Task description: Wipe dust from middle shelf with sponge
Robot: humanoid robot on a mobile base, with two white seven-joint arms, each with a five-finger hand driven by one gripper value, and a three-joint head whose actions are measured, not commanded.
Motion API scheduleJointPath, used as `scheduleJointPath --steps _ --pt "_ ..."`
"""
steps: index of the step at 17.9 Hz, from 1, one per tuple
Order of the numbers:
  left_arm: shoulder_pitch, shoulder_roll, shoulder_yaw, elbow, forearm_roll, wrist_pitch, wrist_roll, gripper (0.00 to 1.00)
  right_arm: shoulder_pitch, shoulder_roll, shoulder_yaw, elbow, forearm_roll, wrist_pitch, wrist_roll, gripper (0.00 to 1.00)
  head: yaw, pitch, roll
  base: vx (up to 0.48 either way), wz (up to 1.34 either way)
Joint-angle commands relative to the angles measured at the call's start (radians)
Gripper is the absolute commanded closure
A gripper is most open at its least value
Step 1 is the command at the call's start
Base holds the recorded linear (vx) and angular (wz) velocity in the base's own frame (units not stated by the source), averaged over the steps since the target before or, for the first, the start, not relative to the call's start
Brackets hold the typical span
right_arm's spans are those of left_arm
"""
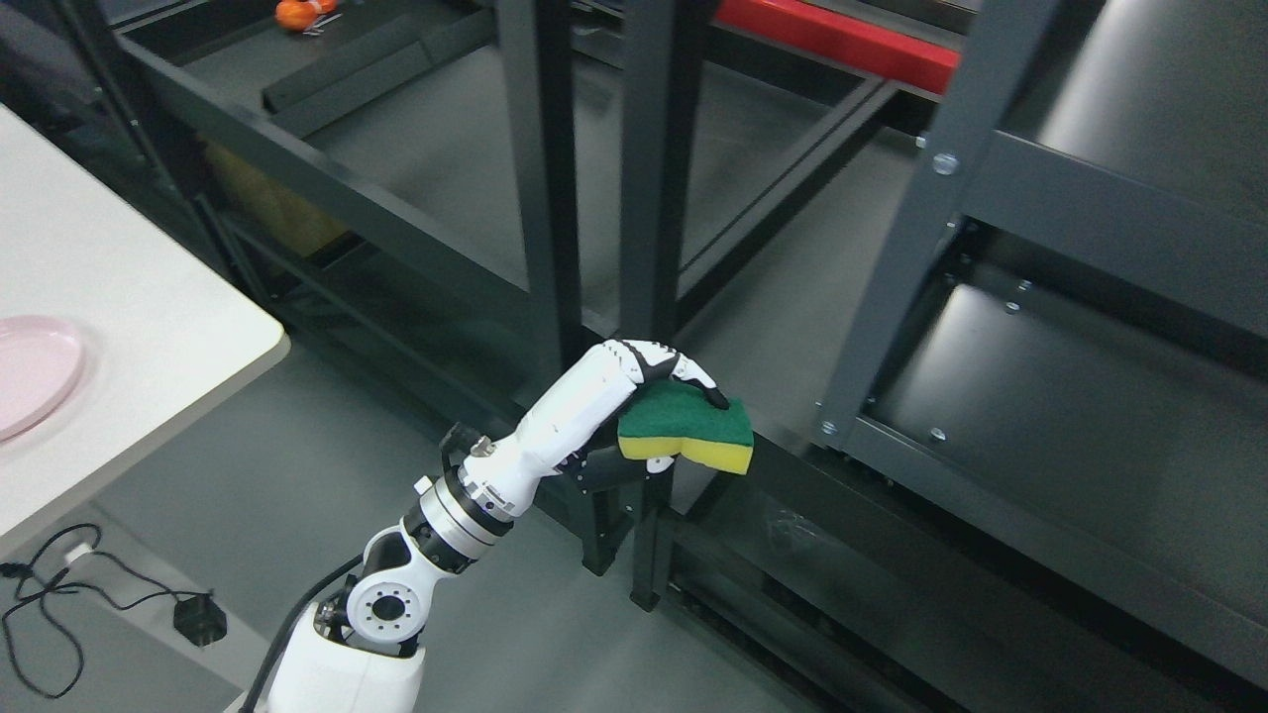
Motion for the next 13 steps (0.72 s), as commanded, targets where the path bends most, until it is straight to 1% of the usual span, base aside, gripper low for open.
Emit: scheduleJointPath --steps 1,3,5,9,13 --pt "-0.103 0.016 -0.283 -0.021 0.001 0.002 -0.008 1.0 0.0 -0.017 0.0 -0.017 0.0 -0.001 0.001 0.0 0.0 0.0 0.0 -0.151 -0.72" --pt "-0.23 0.016 -0.373 -0.012 0.0 0.016 -0.031 1.0 0.0 -0.017 0.0 -0.017 0.0 -0.001 -0.001 0.0 0.0 0.0 0.0 -0.143 -0.6" --pt "-0.38 0.016 -0.427 0.005 0.006 0.083 -0.031 1.0 0.0 -0.017 0.0 -0.017 0.0 -0.001 -0.001 0.0 0.0 0.0 0.0 -0.087 -0.6" --pt "-0.652 0.016 -0.568 0.042 0.113 0.183 -0.031 1.0 0.0 -0.017 0.001 -0.017 0.0 -0.001 -0.001 0.0 0.0 0.0 0.0 -0.079 -0.61" --pt "-0.831 0.016 -0.711 0.04 0.227 0.243 -0.022 1.0 0.0 -0.017 0.0 -0.017 0.0 -0.001 -0.001 0.0 0.0 0.0 0.0 -0.023 -0.52"
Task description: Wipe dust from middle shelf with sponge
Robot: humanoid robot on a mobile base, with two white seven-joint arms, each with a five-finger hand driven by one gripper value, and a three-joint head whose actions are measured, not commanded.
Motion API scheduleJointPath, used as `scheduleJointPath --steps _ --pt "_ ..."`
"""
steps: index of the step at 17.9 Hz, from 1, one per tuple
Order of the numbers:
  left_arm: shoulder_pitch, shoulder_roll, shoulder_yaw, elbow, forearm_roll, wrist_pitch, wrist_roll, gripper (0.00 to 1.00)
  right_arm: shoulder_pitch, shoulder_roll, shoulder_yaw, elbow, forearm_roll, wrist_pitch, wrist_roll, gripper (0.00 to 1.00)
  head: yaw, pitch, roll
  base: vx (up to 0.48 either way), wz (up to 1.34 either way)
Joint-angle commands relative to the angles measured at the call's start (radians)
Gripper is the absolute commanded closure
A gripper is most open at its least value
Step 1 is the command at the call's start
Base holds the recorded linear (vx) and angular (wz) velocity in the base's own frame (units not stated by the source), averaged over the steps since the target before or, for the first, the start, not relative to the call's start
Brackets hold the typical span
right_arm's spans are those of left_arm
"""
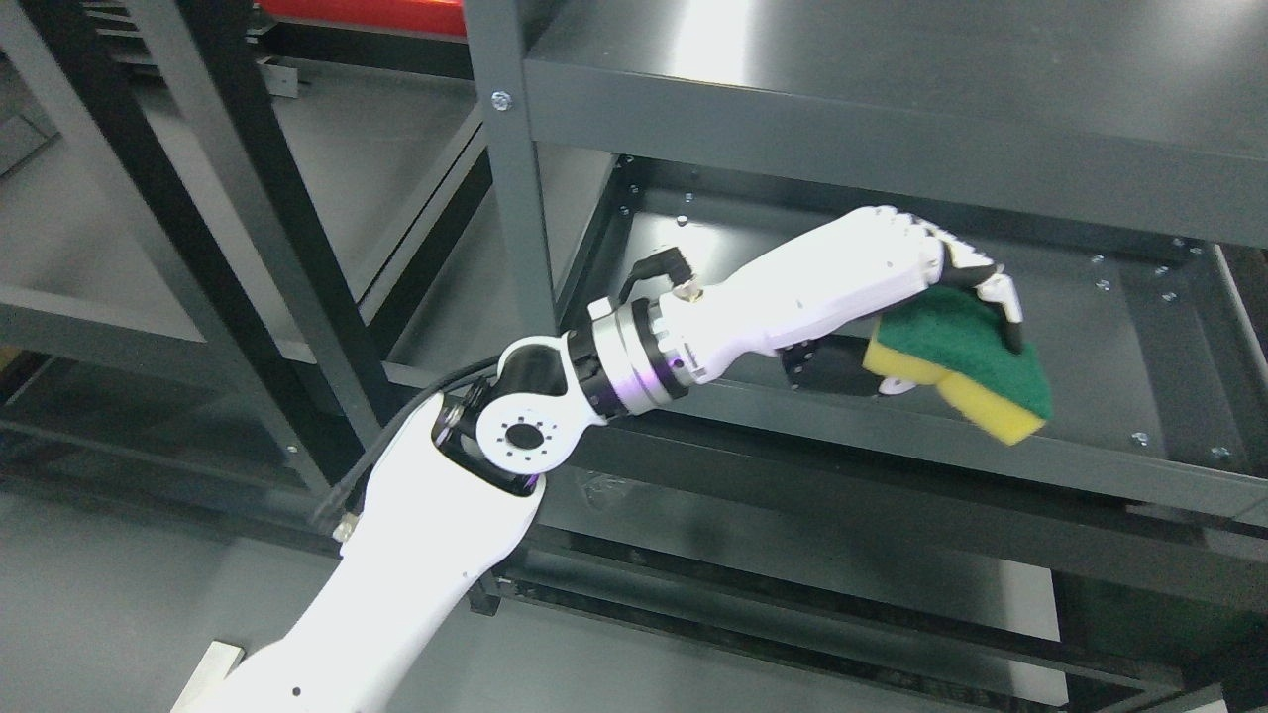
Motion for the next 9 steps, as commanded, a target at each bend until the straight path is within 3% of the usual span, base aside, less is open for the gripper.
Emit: scheduleJointPath --steps 1,9 --pt "-0.317 0.017 -0.362 0.022 0.142 0.044 0.007 1.0 0.0 -0.017 0.0 -0.017 0.0 -0.003 -0.001 0.0 0.0 0.0 0.0 0.008 -0.41" --pt "-0.693 0.017 -0.43 0.156 0.081 0.101 0.01 0.99 0.0 -0.017 0.0 -0.017 0.0 -0.003 -0.001 0.0 0.0 0.0 0.0 0.034 -0.19"
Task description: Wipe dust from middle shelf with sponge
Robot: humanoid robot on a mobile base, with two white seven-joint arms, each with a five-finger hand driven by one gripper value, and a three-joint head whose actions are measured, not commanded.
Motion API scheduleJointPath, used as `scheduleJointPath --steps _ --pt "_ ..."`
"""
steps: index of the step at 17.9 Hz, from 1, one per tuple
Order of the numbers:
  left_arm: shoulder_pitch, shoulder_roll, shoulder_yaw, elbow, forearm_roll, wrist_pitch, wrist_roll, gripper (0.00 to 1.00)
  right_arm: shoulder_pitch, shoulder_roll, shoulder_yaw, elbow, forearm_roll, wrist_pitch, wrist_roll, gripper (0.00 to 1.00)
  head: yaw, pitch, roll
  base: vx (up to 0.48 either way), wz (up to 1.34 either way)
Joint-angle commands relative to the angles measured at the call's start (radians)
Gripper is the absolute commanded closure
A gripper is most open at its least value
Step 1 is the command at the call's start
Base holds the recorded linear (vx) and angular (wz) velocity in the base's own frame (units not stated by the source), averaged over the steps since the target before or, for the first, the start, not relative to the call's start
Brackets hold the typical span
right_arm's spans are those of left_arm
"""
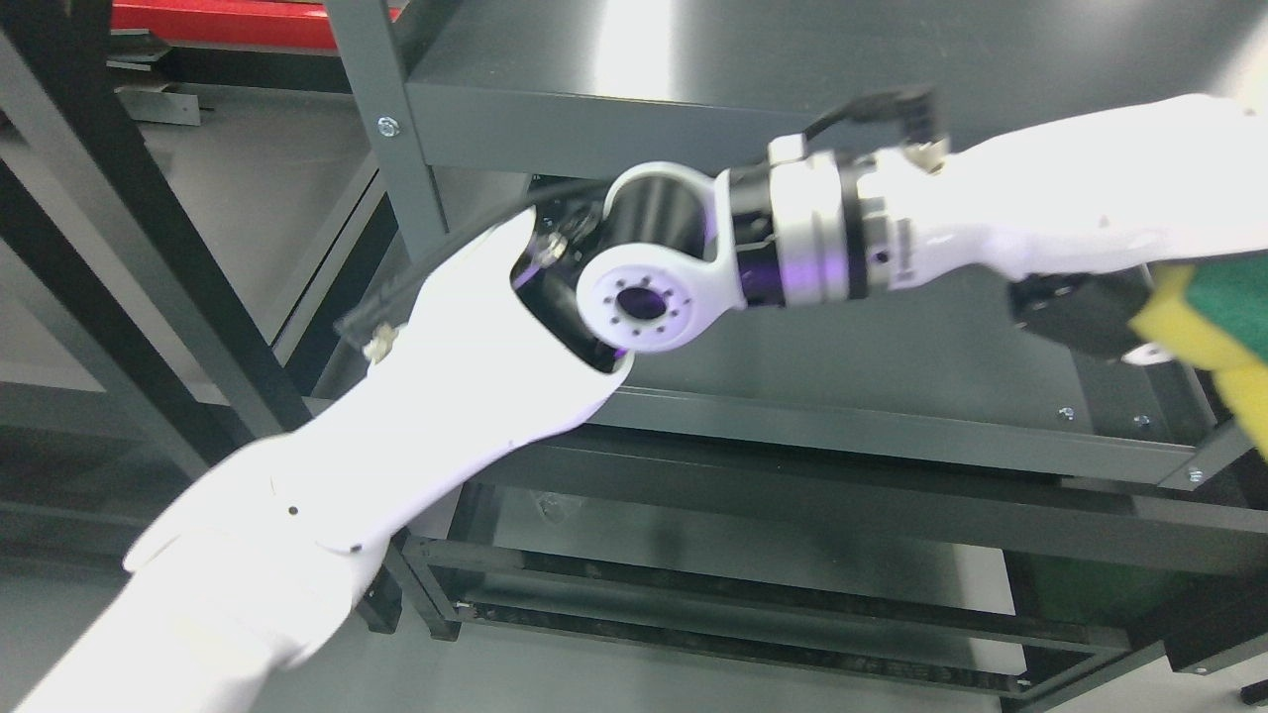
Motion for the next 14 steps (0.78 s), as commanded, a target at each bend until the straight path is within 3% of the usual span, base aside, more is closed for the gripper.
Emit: scheduleJointPath --steps 1,3,7,12,14 --pt "-0.281 0.017 -0.213 0.131 -0.028 0.009 0.0 0.99 0.0 -0.017 0.0 -0.017 0.0 -0.002 -0.001 0.0 0.0 0.0 0.0 0.019 -0.12" --pt "-0.307 0.017 -0.237 0.174 -0.041 0.0 -0.005 0.97 0.0 -0.017 0.0 -0.017 0.0 -0.002 -0.001 0.0 0.0 0.0 0.0 0.016 -0.1" --pt "-0.362 0.017 -0.259 0.22 -0.198 -0.057 -0.028 0.96 0.0 -0.017 0.0 -0.017 0.0 -0.002 -0.001 0.0 0.0 0.0 0.0 0.004 -0.01" --pt "-0.41 0.017 -0.222 0.381 -0.292 -0.467 -0.108 0.96 0.0 -0.017 0.0 -0.017 0.0 -0.002 -0.001 0.0 0.0 0.0 0.0 -0.001 -0.04" --pt "-0.409 0.017 -0.129 0.386 -0.323 -0.523 -0.213 0.97 0.0 -0.017 0.001 -0.017 0.0 -0.002 -0.001 0.0 0.0 0.0 0.0 0.008 0.0"
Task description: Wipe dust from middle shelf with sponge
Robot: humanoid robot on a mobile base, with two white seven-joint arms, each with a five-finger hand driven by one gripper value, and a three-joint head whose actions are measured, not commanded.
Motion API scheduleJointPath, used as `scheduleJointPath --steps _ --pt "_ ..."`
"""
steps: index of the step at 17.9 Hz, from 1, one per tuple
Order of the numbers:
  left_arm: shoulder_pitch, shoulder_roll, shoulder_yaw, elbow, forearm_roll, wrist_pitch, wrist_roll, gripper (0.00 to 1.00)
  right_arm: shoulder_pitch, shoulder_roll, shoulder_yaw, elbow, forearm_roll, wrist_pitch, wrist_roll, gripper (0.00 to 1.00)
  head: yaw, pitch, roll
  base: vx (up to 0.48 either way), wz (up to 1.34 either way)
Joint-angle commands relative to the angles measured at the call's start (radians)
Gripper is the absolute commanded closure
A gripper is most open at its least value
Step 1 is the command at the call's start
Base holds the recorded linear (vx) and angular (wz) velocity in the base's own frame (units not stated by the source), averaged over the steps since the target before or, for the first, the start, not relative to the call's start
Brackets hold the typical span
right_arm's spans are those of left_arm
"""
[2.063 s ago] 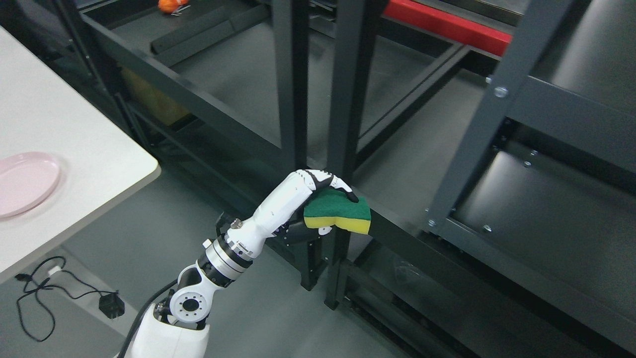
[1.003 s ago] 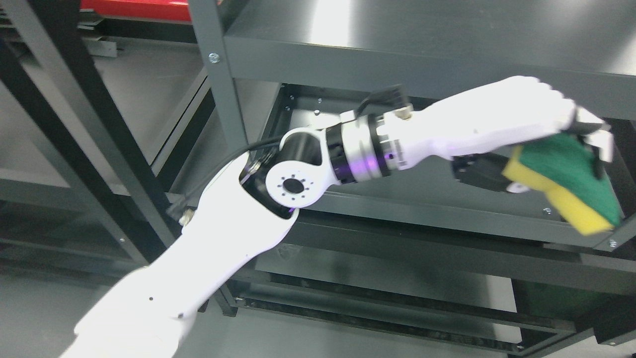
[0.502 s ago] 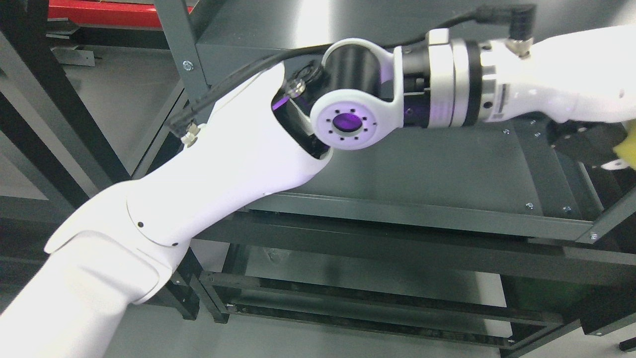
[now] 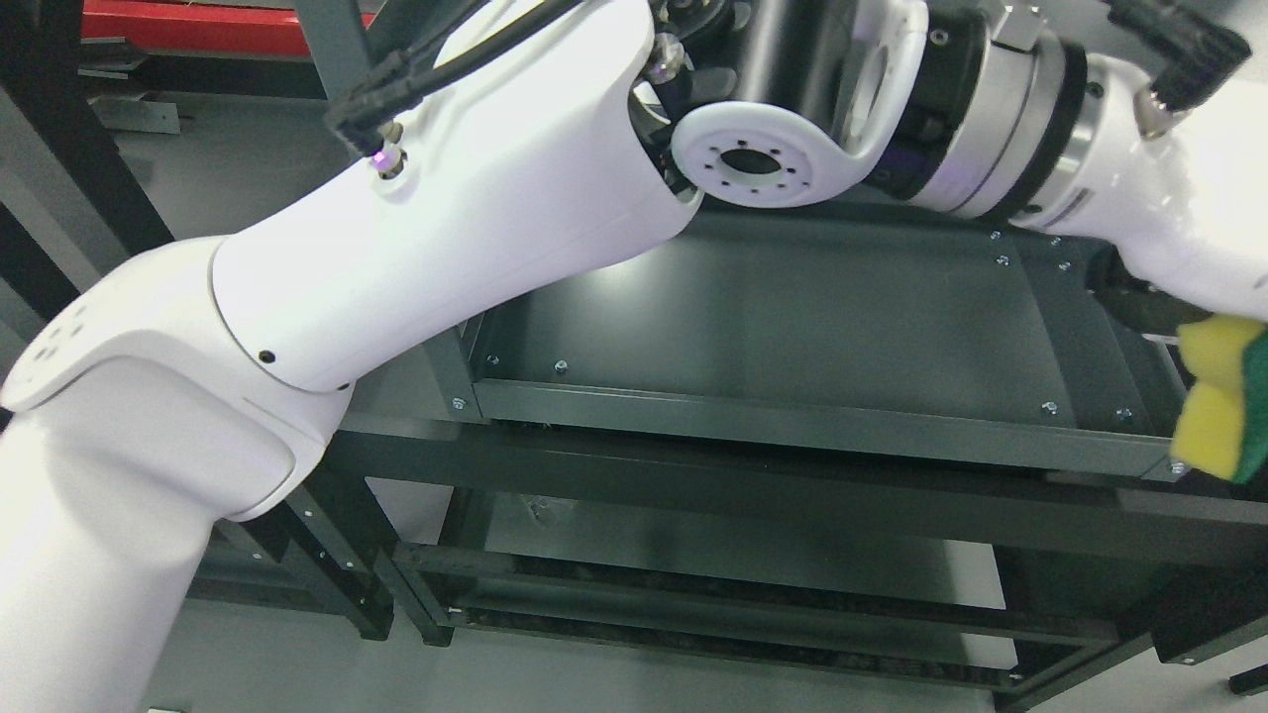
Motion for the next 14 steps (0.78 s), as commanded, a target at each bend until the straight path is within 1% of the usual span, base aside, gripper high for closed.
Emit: scheduleJointPath --steps 1,3,5,6,8,9,13,14 --pt "-0.051 0.018 0.079 0.169 -0.098 -0.107 -0.115 0.97 0.0 -0.017 0.0 -0.017 0.0 0.0 -0.001 0.0 0.0 0.0 0.0 0.008 0.02" --pt "-0.052 0.018 0.168 0.156 -0.108 -0.107 -0.205 0.98 0.0 -0.017 0.0 -0.017 0.0 0.0 -0.001 0.0 0.0 0.0 0.0 0.0 0.01" --pt "-0.048 0.018 0.212 0.102 -0.107 -0.107 -0.273 0.98 0.0 -0.017 0.0 -0.017 0.0 0.0 -0.001 0.0 0.0 0.0 0.0 0.0 0.0" --pt "-0.04 0.032 0.231 0.071 -0.101 -0.107 -0.301 0.98 0.0 -0.017 0.0 -0.017 0.0 0.0 -0.001 0.0 0.0 0.0 0.0 0.0 0.0" --pt "-0.006 0.084 0.272 -0.014 -0.095 -0.107 -0.339 0.97 0.0 -0.017 0.0 -0.017 0.0 0.0 -0.001 0.0 0.0 0.0 0.0 0.0 0.0" --pt "0.023 0.124 0.298 -0.074 -0.069 -0.107 -0.371 0.96 0.0 -0.017 0.0 -0.017 0.0 0.0 -0.001 0.0 0.0 0.0 0.0 0.0 0.0" --pt "0.094 0.247 0.361 -0.209 0.054 -0.107 -0.463 0.96 0.0 -0.017 0.0 -0.017 0.0 0.0 -0.001 0.0 0.0 0.0 0.0 0.0 0.0" --pt "0.119 0.291 0.386 -0.246 0.094 -0.107 -0.473 0.96 0.0 -0.017 0.0 -0.017 0.0 0.0 -0.001 0.0 0.0 0.0 0.0 0.0 0.0"
